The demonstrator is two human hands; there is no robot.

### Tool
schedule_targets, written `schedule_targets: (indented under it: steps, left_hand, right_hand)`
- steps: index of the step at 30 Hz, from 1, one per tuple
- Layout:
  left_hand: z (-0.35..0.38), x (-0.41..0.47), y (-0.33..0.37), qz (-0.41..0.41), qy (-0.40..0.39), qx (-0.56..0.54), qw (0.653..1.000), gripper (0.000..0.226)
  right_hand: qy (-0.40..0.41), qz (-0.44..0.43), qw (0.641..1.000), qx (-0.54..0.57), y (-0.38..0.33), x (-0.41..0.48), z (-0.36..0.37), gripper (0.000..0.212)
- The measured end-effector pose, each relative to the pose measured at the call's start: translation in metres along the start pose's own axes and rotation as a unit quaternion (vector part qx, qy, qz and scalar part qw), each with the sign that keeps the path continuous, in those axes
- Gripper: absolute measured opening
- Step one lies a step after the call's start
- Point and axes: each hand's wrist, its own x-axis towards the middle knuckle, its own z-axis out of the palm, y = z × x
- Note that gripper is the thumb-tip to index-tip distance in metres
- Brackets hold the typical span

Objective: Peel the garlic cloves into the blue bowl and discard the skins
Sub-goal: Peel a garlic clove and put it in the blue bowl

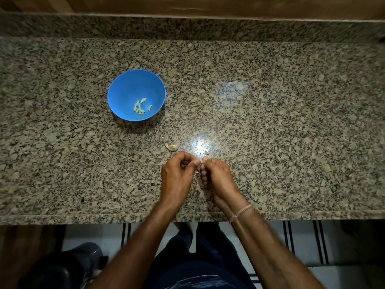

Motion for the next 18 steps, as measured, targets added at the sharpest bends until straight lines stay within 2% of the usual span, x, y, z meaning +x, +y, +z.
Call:
schedule_targets:
  steps: [5,7,9,10,11,12,14,16,18]
  left_hand:
    - [0.001,-0.002,-0.002,0.012,-0.005,-0.025,1.000,0.002]
    - [-0.001,0.002,-0.005,-0.005,-0.017,-0.037,0.999,0.006]
    - [-0.002,0.003,-0.006,-0.039,-0.034,-0.070,0.996,0.016]
    - [-0.002,0.004,-0.006,-0.056,-0.043,-0.088,0.994,0.019]
    - [-0.002,0.004,-0.005,-0.069,-0.052,-0.101,0.991,0.021]
    - [-0.001,0.004,-0.004,-0.079,-0.064,-0.112,0.989,0.022]
    - [-0.002,0.004,-0.003,-0.061,-0.086,-0.090,0.990,0.020]
    - [-0.005,0.006,-0.005,-0.034,-0.111,-0.054,0.992,0.019]
    - [-0.006,0.010,-0.005,-0.100,-0.150,-0.135,0.974,0.019]
  right_hand:
    - [-0.003,0.007,1.000,-0.007,-0.003,-0.006,0.000,0.032]
    - [0.028,-0.102,0.987,-0.117,0.002,-0.005,-0.001,0.034]
    - [0.070,-0.253,0.925,-0.274,0.006,-0.002,-0.004,0.038]
    - [0.076,-0.297,0.899,-0.313,0.008,0.000,-0.005,0.037]
    - [0.071,-0.306,0.894,-0.320,0.008,0.001,-0.006,0.037]
    - [0.064,-0.283,0.908,-0.301,0.008,0.001,-0.006,0.036]
    - [0.033,-0.163,0.968,-0.186,0.005,0.002,-0.008,0.034]
    - [0.005,-0.072,0.994,-0.085,0.004,0.000,-0.011,0.033]
    - [0.019,-0.129,0.981,-0.143,0.004,-0.002,-0.010,0.035]
